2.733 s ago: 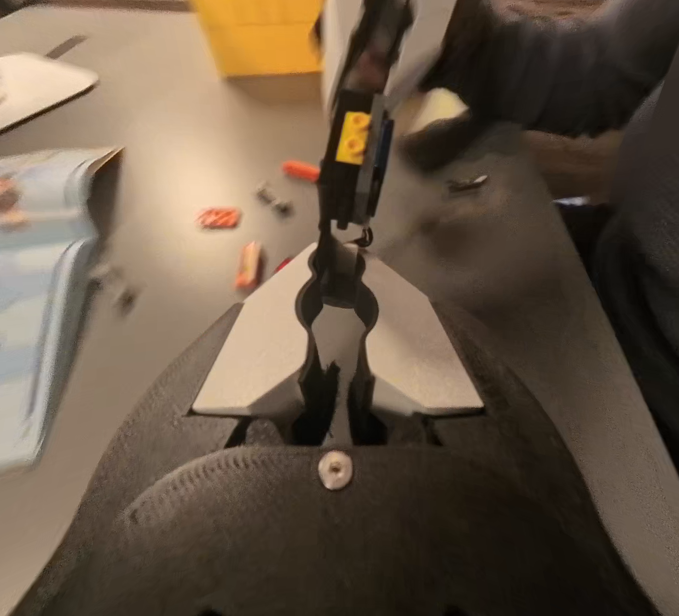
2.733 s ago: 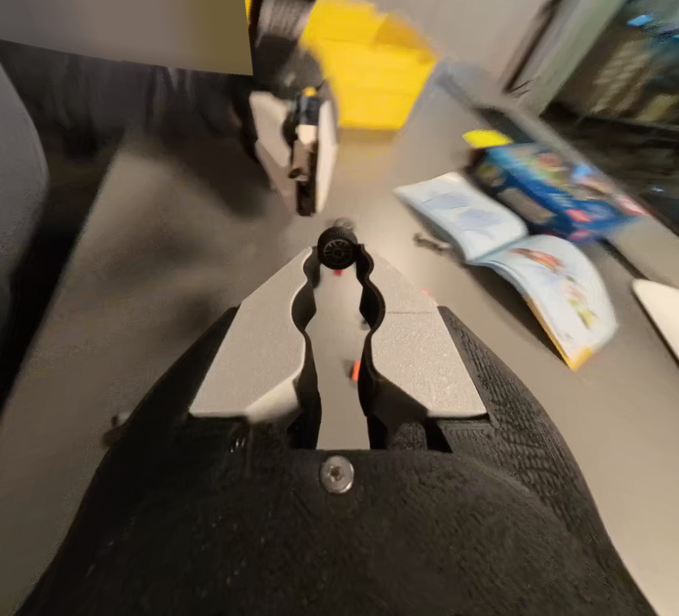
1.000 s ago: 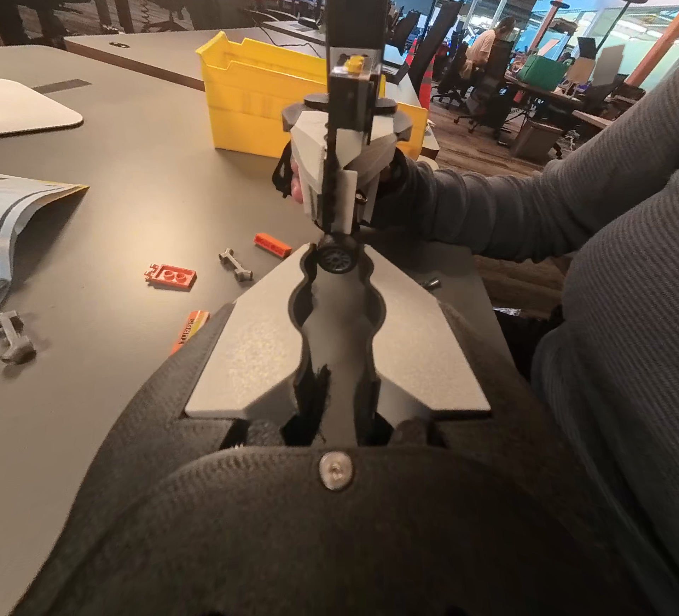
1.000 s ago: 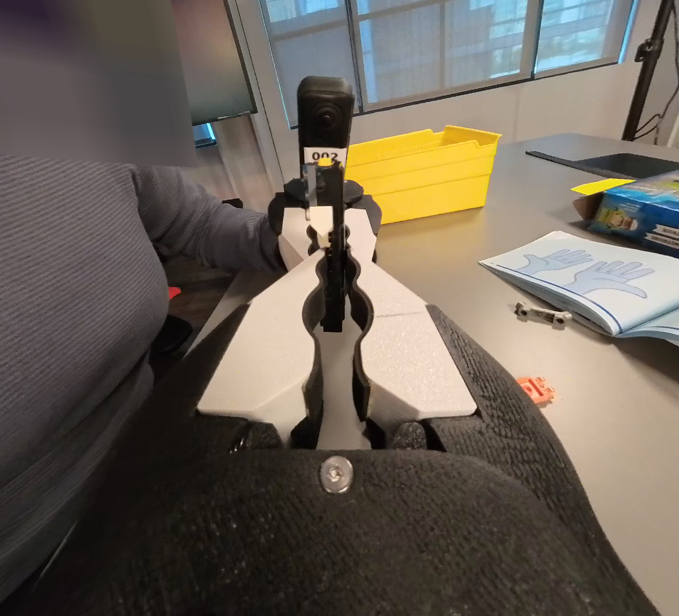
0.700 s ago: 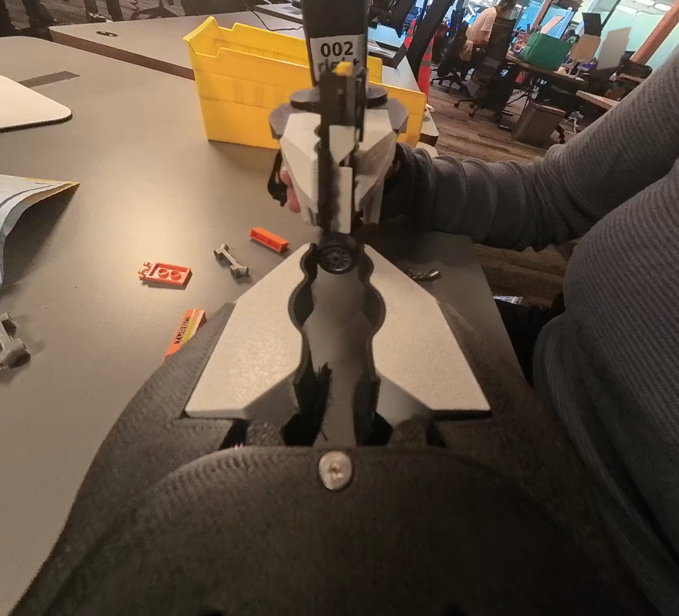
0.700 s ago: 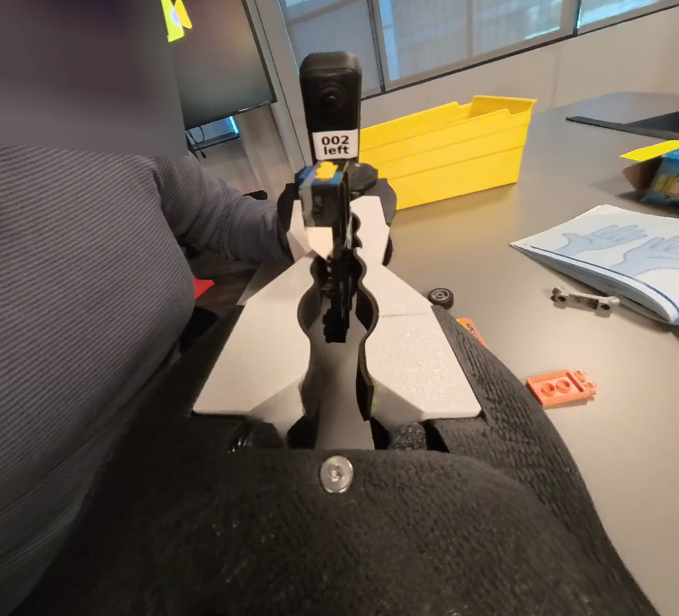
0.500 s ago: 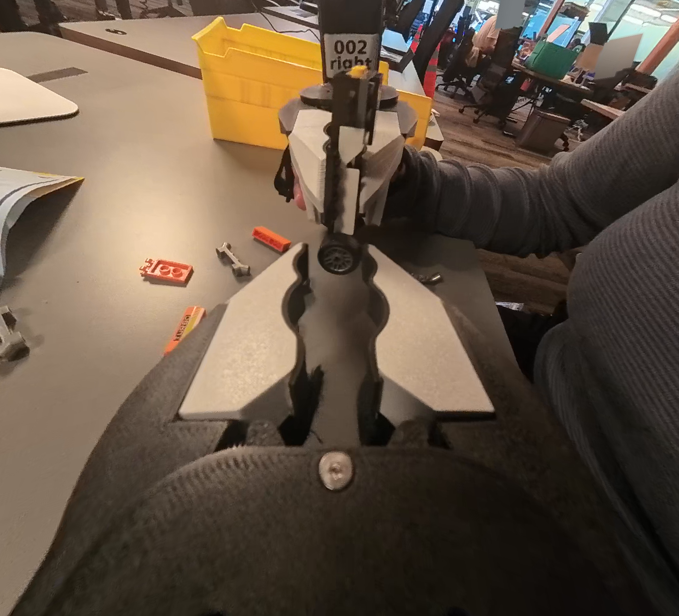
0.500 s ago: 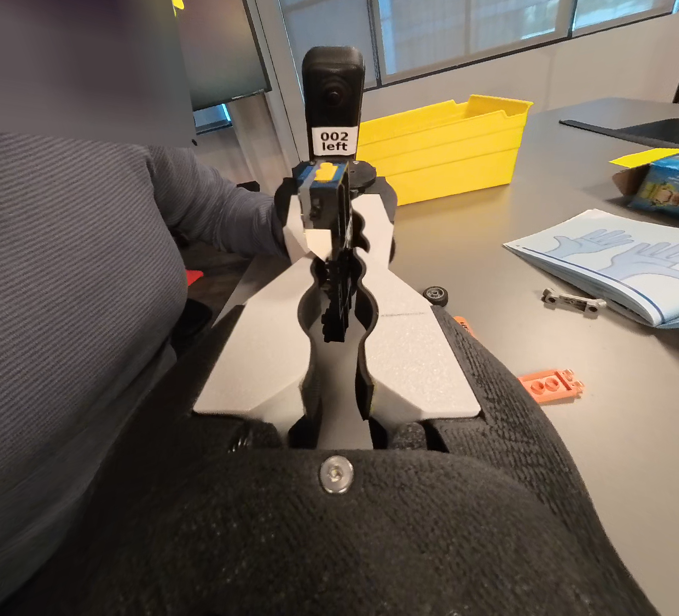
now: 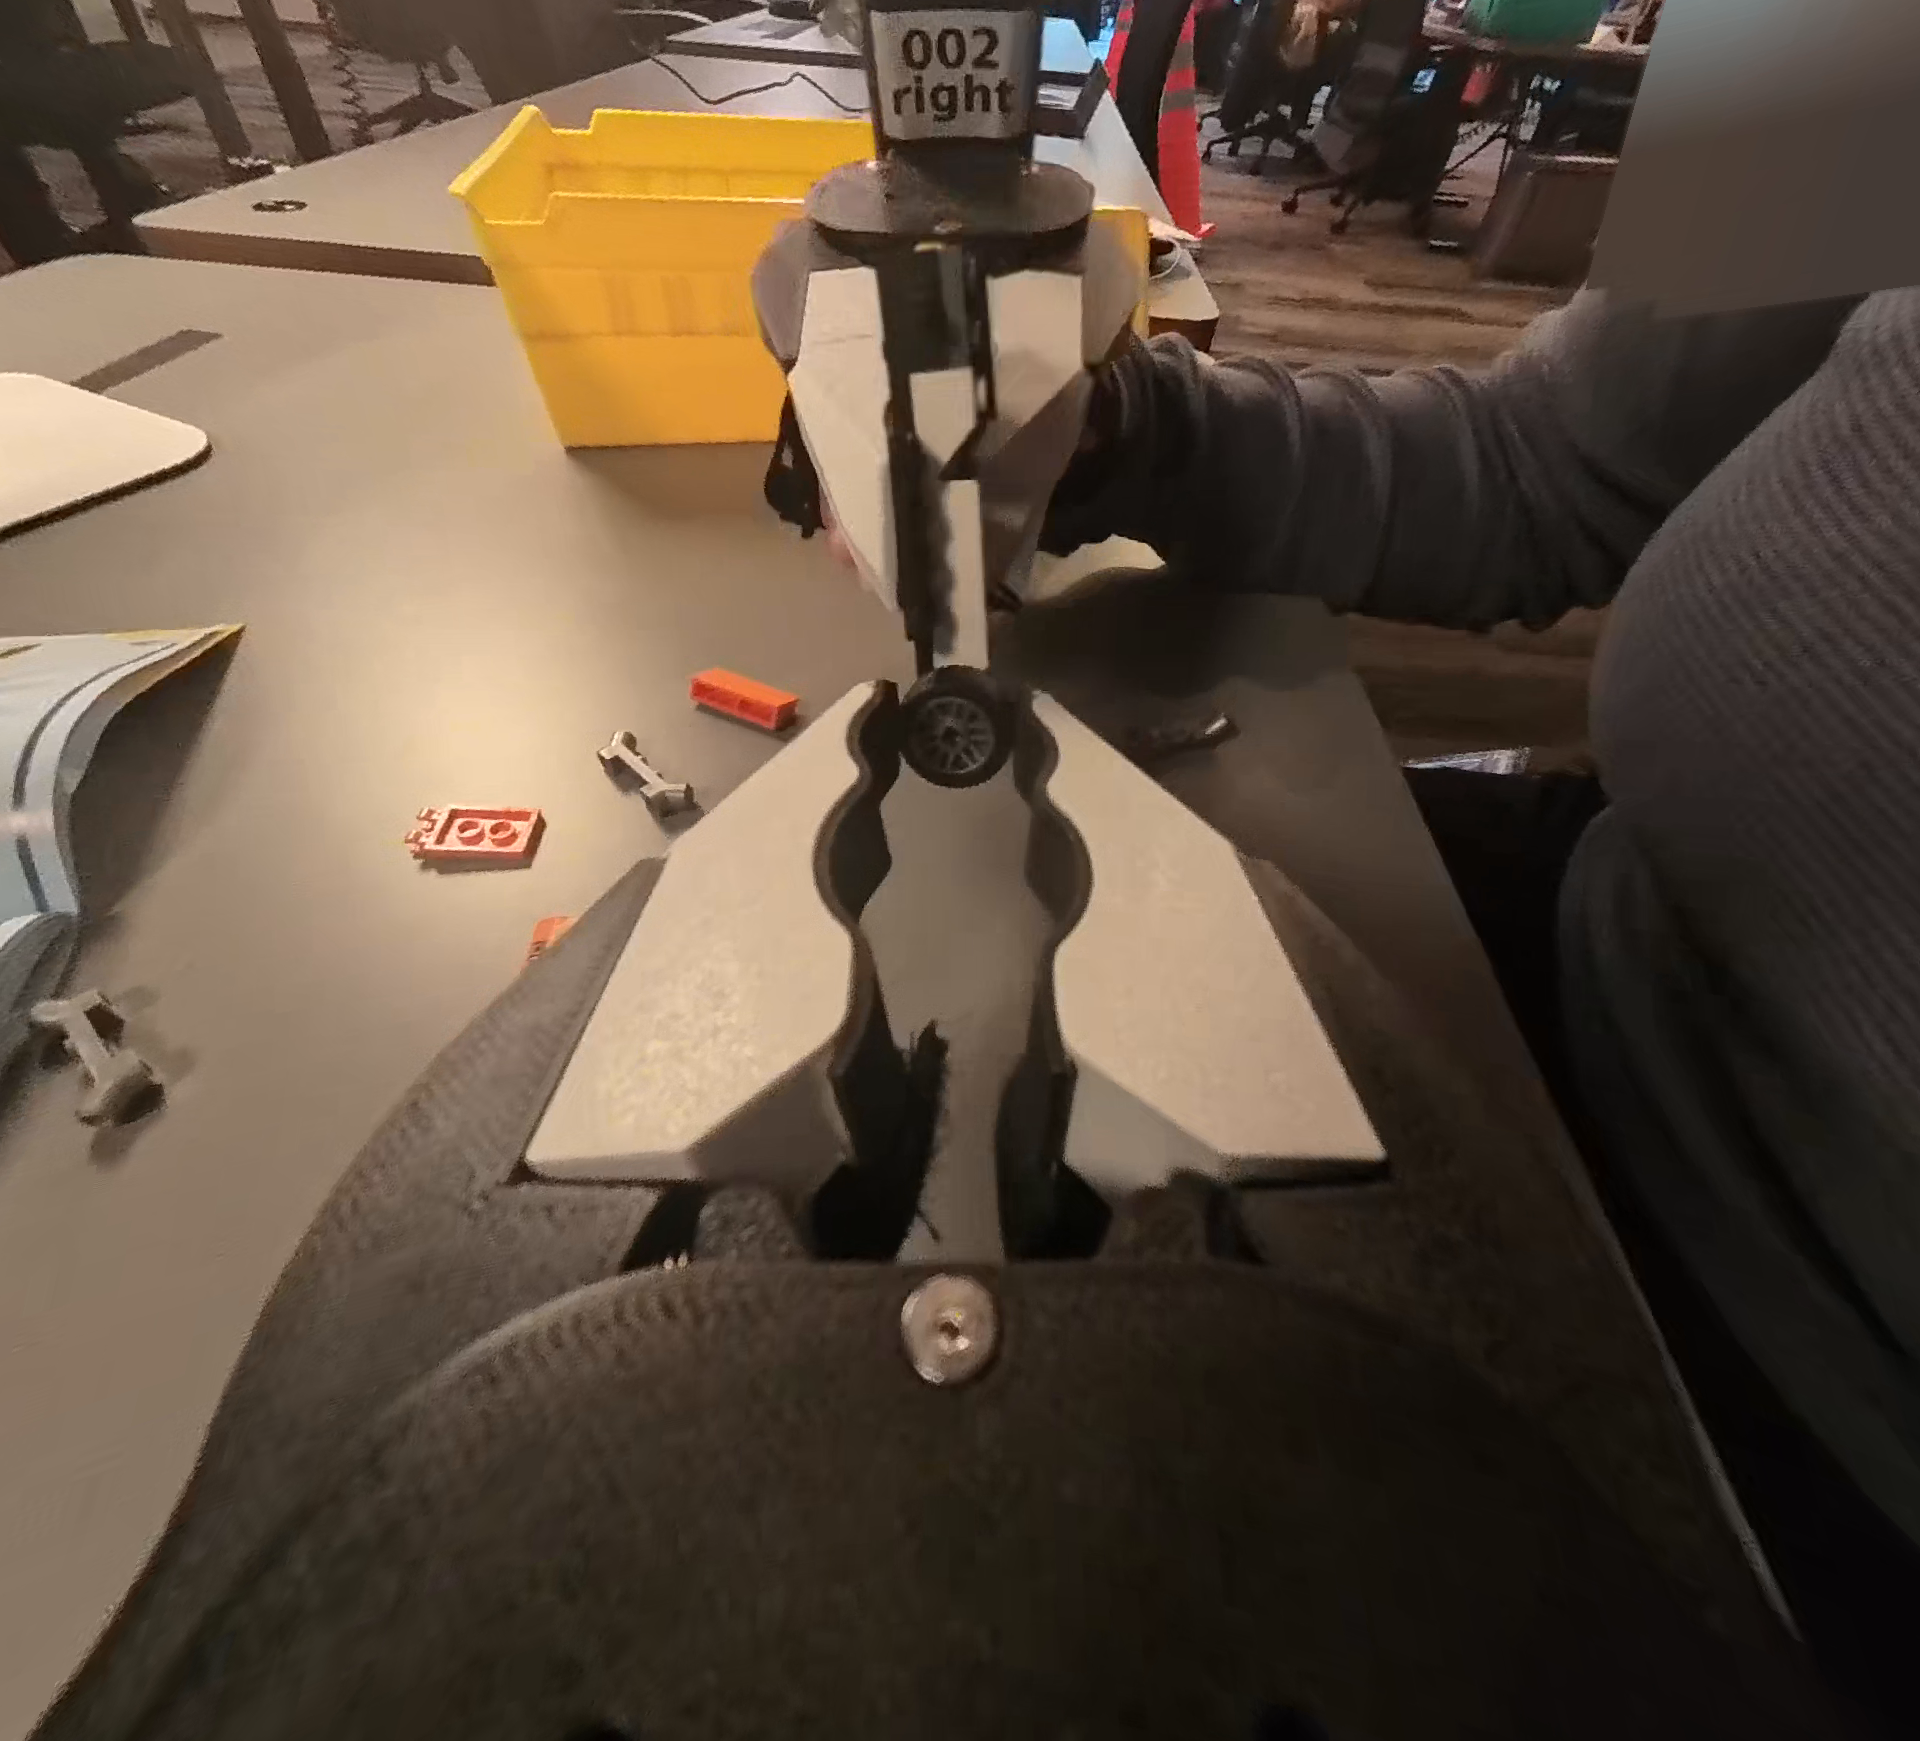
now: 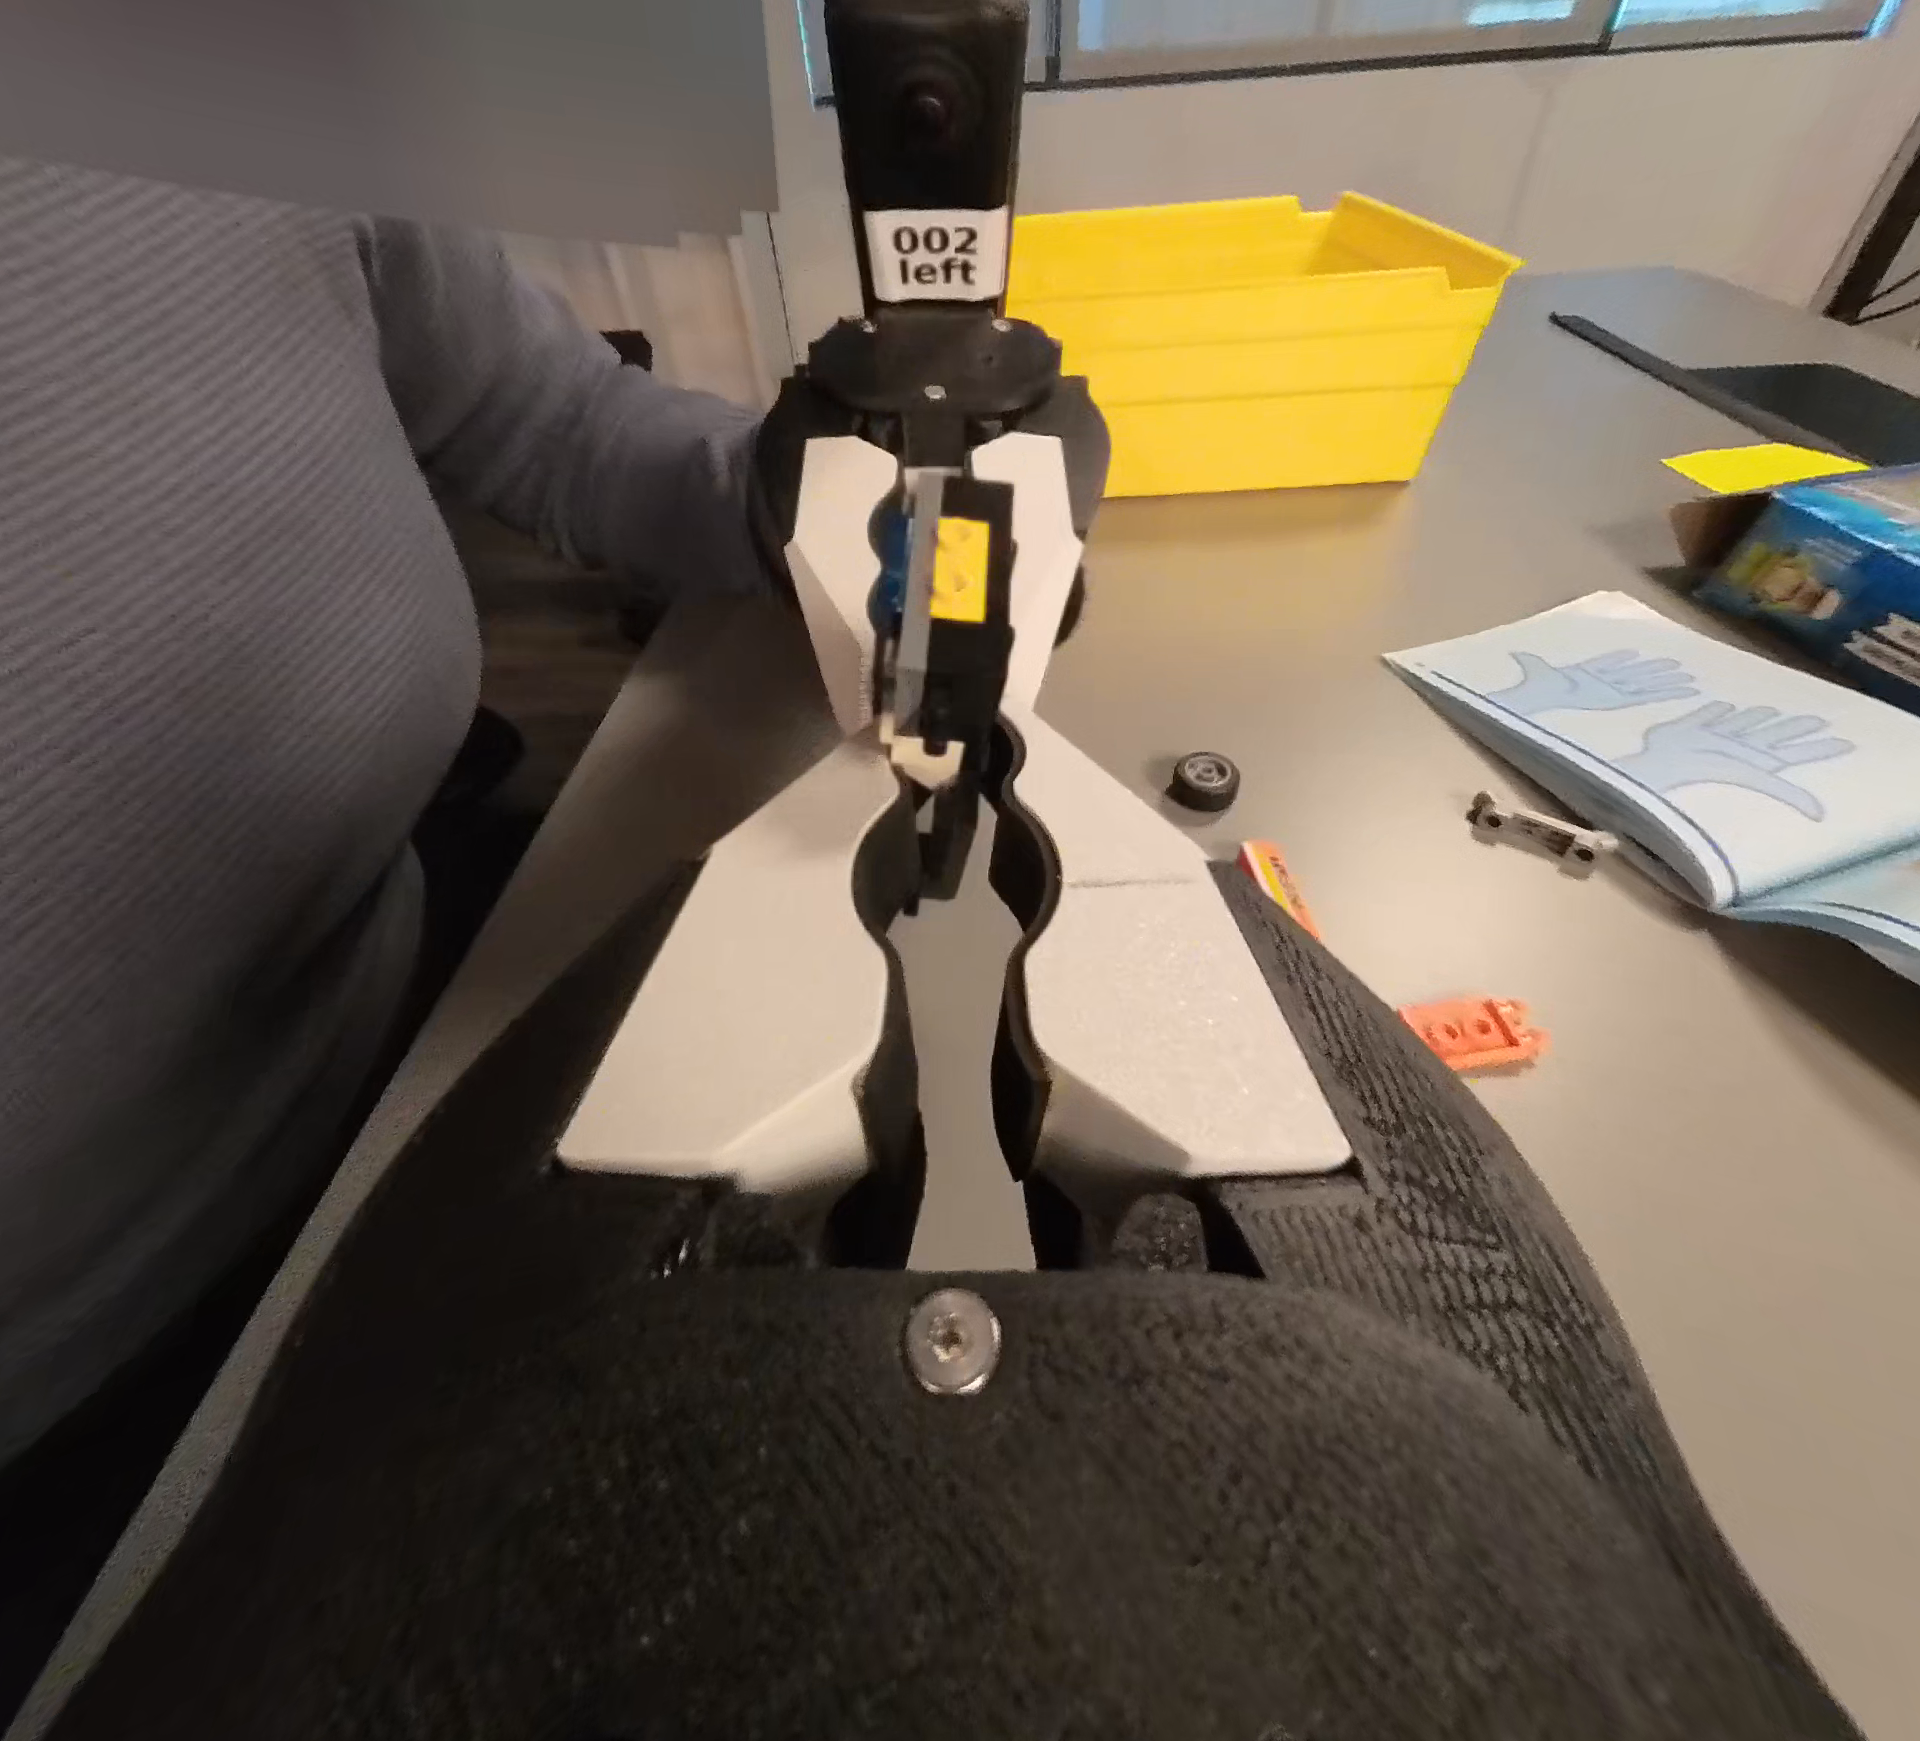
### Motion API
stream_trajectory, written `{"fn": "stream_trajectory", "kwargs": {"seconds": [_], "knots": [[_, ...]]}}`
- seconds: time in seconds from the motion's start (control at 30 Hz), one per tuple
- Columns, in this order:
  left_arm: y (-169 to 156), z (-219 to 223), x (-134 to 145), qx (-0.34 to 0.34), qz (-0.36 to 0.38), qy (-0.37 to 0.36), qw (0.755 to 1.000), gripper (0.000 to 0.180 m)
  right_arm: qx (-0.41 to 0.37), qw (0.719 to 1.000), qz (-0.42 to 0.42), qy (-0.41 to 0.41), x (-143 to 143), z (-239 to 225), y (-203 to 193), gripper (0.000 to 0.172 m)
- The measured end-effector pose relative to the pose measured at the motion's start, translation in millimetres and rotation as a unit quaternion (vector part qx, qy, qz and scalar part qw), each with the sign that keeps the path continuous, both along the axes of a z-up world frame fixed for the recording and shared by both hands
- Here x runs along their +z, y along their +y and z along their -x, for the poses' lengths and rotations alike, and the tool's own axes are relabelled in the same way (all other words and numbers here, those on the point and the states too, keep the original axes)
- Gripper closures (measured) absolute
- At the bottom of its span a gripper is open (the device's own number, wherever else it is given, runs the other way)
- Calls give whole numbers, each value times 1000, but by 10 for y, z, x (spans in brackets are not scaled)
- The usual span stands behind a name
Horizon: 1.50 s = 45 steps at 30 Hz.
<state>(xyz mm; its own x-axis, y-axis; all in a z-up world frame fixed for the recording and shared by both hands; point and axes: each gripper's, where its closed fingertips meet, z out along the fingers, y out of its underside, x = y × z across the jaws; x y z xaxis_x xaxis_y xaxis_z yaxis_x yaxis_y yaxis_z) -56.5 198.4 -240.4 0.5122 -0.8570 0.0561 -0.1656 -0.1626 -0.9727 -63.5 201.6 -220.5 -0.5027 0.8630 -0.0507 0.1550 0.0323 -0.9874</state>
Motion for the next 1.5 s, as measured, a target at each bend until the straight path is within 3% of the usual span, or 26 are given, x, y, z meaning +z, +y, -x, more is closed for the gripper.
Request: {"fn": "stream_trajectory", "kwargs": {"seconds": [0.2, 0.27, 0.3, 0.33, 0.37, 0.57, 0.7, 0.9, 1.03, 1.1, 1.27, 1.33, 1.5], "knots": [[-27, -23, -54, -7, -20, 46, 999, 160, -9, 998, -58, -8, -37, -28, -28, 166], [21, 172, 11, 25, -45, 58, 997, 160, -83, 987, -125, -64, -252, -149, 336, 166], [61, 427, 203, 59, -52, 15, 997, 160, -114, 987, -104, -53, -202, -275, 521, 167], [102, 660, 373, 89, -53, -27, 994, 161, -113, 993, -36, -4, 33, -361, 567, 167], [164, 798, 417, 118, -55, -32, 991, 161, -124, 992, -10, 22, 154, -388, 639, 166], [460, 829, -383, 210, 62, 137, 966, 159, -139, 988, 41, -59, -196, -77, 659, 166], [447, 914, -558, 226, 129, 144, 955, 159, -143, 980, 122, -66, -185, -44, 731, 166], [482, 903, -715, 245, 187, 129, 943, 101, -153, 972, 170, -58, -182, 34, 776, 165], [592, 870, -435, 272, 96, 94, 953, 93, -171, 963, 207, -16, -83, 138, 836, 165], [617, 825, -248, 280, 21, 87, 956, 103, -183, 957, 226, 8, -29, 188, 864, 165], [525, 577, 66, 272, -133, 87, 949, 147, -199, 955, 219, 30, 0, 327, 797, 164], [501, 523, 108, 272, -162, 92, 944, 159, -198, 960, 197, 20, -35, 388, 725, 164], [513, 498, 56, 267, -163, 105, 944, 161, -215, 965, 151, -2, -114, 497, 651, 165]]}}
